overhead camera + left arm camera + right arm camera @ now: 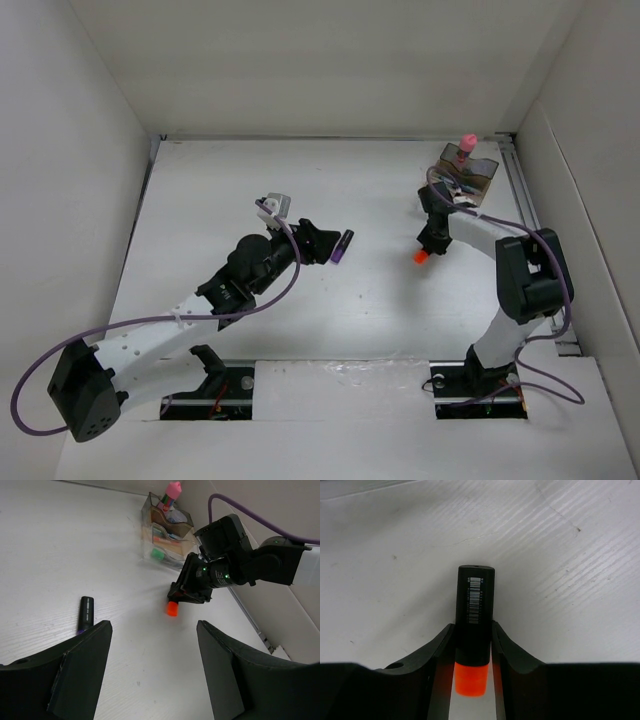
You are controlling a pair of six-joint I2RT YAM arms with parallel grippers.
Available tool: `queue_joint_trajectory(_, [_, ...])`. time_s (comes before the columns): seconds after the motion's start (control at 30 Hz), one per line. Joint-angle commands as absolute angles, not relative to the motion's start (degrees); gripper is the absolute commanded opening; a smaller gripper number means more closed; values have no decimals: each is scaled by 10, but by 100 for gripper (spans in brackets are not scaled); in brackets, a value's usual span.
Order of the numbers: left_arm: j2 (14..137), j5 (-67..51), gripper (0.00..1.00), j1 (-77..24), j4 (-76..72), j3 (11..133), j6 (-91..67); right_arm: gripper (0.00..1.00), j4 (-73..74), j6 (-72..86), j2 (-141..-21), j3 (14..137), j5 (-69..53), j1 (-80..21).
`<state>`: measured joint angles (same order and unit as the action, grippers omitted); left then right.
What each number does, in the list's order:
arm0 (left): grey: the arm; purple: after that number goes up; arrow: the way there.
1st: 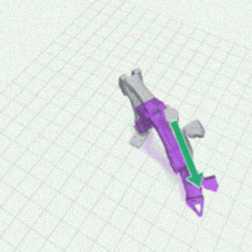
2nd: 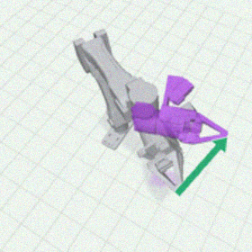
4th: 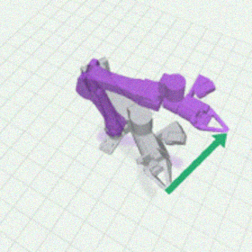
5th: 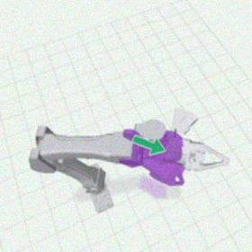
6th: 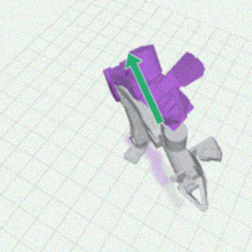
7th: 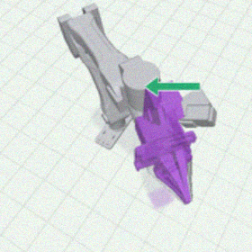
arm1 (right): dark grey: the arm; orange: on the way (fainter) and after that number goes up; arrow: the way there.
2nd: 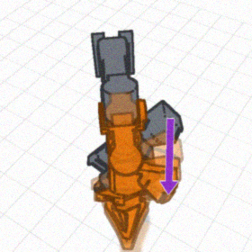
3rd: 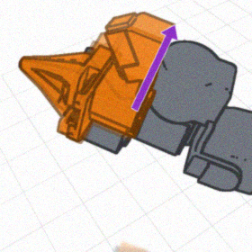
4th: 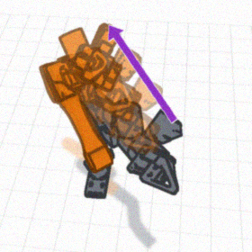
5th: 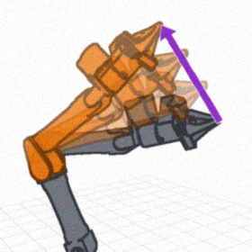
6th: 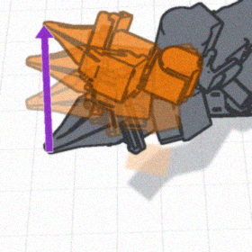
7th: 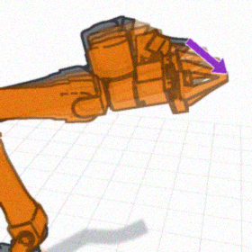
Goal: Sort the stationery into containers
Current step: Pick up the pen from the center of the board.
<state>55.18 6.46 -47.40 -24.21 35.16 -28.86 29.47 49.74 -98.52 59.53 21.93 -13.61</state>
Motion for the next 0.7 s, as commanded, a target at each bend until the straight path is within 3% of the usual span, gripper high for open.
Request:
queue_joint_trajectory(0.0, [538, 59, 66, -474, -265, 348, -292, 15, 304, 490, -992, 626, 230, -147])
queue_joint_trajectory(0.3, [538, 64, 66, -474, -265, 348, -292, 12, 253, 483, -836, 624, 143, -153])
queue_joint_trajectory(0.43, [538, 64, 66, -474, -265, 348, -292, 5, 275, 506, -816, 665, 185, -124])
queue_joint_trajectory(0.67, [533, 58, 66, -474, -265, 348, -292, 5, 104, 624, -802, 583, -99, 51])
